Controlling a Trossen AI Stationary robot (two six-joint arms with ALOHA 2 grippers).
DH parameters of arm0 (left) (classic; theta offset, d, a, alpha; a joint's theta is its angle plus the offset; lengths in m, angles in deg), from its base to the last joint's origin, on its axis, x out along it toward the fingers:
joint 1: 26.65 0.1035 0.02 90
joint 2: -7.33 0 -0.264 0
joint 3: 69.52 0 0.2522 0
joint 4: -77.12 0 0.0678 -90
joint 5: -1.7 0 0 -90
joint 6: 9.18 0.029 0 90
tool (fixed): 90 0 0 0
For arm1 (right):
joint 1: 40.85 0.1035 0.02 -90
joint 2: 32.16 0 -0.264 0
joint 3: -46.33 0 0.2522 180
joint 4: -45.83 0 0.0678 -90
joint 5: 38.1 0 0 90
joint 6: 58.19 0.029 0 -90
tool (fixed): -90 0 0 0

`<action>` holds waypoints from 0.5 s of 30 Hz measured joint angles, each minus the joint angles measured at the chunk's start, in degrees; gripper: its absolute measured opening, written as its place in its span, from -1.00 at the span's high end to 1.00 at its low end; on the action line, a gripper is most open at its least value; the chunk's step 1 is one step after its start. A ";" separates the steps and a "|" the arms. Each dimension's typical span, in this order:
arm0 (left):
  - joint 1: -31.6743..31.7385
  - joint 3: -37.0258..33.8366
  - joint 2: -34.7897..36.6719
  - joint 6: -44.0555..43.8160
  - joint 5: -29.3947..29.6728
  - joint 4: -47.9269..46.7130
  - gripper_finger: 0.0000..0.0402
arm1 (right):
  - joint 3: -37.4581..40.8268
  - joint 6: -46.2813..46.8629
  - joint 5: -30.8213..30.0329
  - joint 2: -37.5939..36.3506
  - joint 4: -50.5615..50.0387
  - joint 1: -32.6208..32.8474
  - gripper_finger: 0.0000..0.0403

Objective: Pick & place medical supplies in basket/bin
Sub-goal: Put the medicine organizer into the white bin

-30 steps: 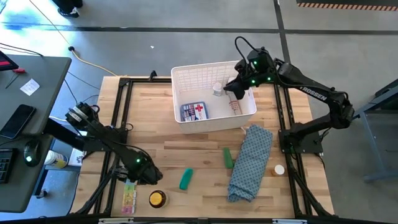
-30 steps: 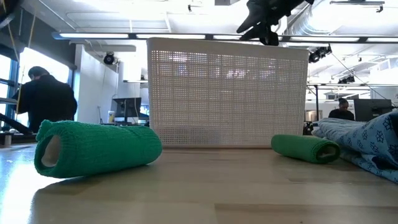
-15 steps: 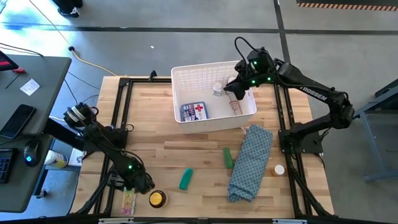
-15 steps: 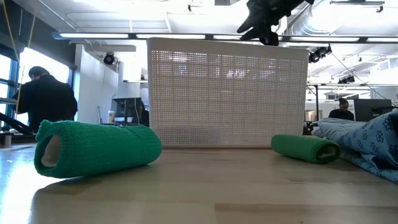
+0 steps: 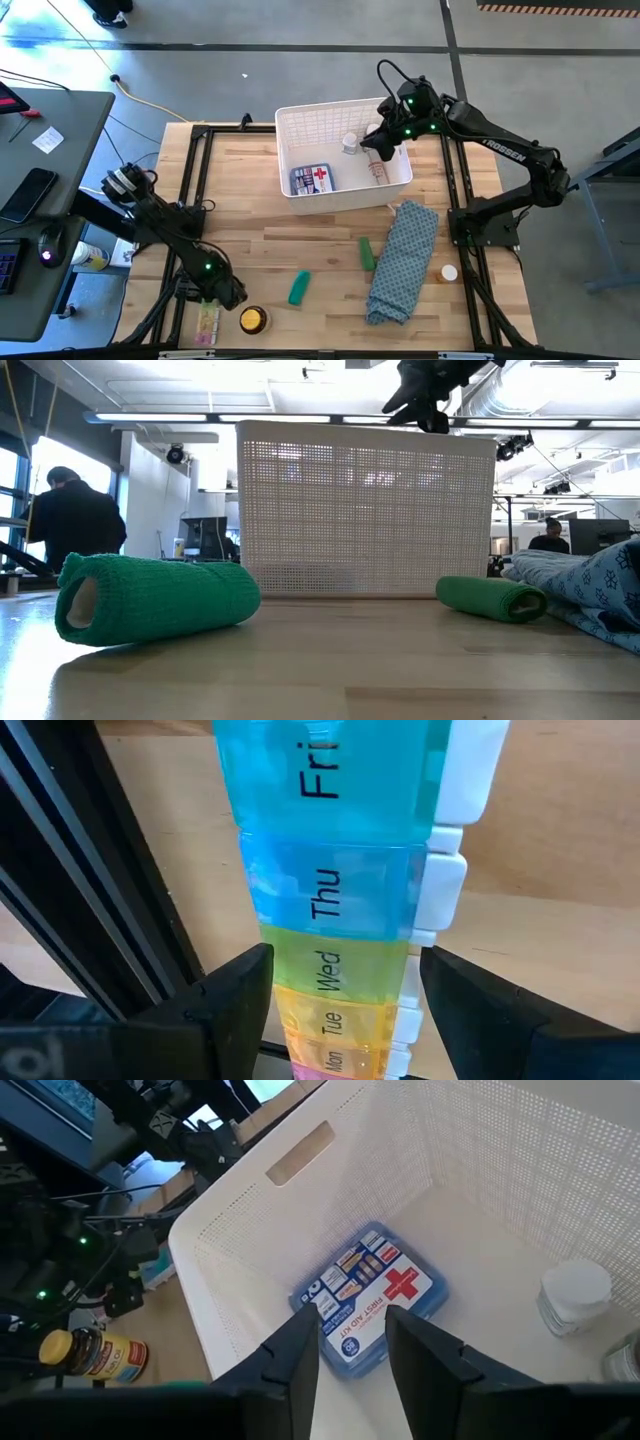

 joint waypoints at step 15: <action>11.86 2.11 -0.06 20.96 4.72 1.99 -0.42 | 0.00 1.33 0.10 0.00 0.10 0.00 0.45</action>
